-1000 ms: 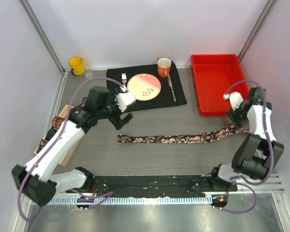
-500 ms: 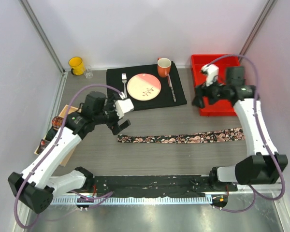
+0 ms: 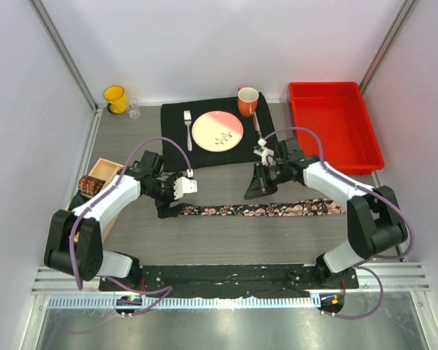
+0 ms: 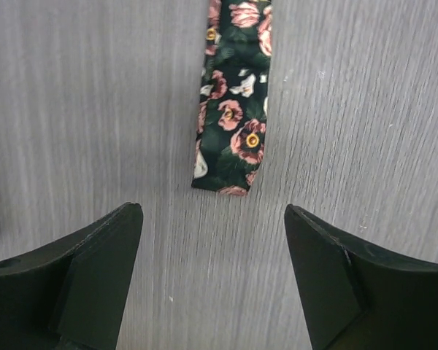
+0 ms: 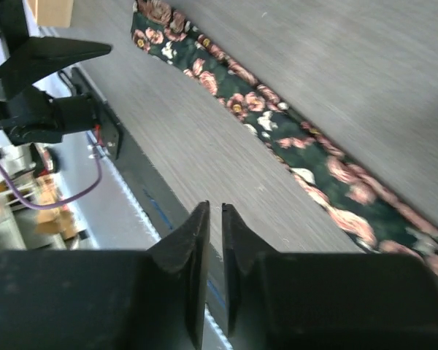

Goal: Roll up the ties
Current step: Roll the tie at the center of the board.

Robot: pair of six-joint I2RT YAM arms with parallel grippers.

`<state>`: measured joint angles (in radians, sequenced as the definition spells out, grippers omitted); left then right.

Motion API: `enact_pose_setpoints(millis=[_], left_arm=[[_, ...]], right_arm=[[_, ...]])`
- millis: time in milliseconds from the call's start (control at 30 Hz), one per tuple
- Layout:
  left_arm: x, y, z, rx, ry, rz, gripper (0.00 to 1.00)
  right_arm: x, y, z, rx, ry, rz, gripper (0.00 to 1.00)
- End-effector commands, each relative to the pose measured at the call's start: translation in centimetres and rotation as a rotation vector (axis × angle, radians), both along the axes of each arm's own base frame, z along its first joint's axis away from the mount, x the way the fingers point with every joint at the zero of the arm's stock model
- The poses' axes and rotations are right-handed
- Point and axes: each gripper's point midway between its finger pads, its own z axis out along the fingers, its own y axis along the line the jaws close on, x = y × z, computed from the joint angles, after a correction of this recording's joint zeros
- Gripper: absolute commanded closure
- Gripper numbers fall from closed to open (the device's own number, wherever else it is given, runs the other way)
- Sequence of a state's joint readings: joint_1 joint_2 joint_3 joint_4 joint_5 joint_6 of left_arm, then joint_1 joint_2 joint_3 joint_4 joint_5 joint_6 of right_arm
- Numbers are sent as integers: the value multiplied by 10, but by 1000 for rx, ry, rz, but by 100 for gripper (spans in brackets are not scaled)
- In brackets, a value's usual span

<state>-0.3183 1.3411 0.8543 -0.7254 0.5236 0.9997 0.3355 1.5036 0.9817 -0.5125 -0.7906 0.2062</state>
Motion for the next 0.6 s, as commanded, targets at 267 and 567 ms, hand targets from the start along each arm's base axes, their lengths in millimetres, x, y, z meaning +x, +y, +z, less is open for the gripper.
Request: enact_pose_setpoints(millis=[267, 567], left_arm=[[10, -16, -27, -54, -2, -172, 22], [-1, -8, -42, -24, 32, -164, 32]], right_arm=[[0, 136, -24, 191, 110, 2, 99], [10, 174, -54, 199, 168, -15, 99]])
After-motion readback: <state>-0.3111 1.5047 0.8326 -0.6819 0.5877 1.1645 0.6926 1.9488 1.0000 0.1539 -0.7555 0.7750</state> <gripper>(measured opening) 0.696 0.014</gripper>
